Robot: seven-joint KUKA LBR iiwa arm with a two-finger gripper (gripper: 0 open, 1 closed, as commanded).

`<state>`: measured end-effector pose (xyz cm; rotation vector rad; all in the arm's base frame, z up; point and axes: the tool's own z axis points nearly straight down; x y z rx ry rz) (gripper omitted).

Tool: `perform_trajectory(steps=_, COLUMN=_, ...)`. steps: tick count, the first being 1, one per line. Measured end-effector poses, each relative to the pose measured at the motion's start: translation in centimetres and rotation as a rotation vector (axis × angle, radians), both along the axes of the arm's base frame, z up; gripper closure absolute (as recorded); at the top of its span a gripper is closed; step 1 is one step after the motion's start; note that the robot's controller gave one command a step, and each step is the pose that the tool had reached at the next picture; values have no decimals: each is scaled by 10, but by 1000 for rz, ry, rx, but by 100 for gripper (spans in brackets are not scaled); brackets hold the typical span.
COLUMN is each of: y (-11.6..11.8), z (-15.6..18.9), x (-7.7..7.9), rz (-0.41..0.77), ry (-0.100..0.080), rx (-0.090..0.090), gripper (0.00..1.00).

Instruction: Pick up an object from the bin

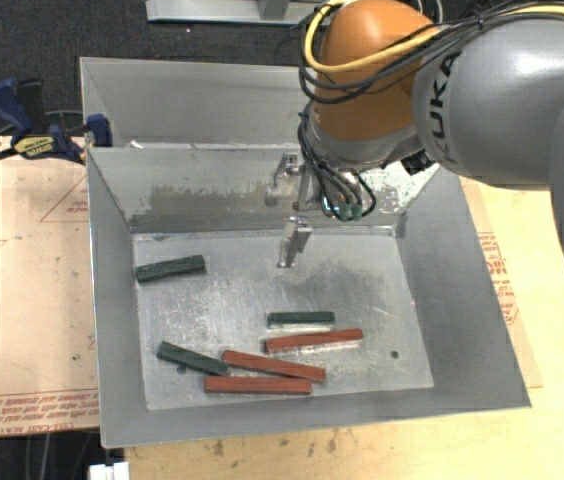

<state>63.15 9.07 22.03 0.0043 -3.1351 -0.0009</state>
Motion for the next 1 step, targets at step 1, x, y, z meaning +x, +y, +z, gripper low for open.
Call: perform_trajectory(steps=1, y=0, z=5, x=1, rz=-2, ry=-8, rx=1, gripper=0)
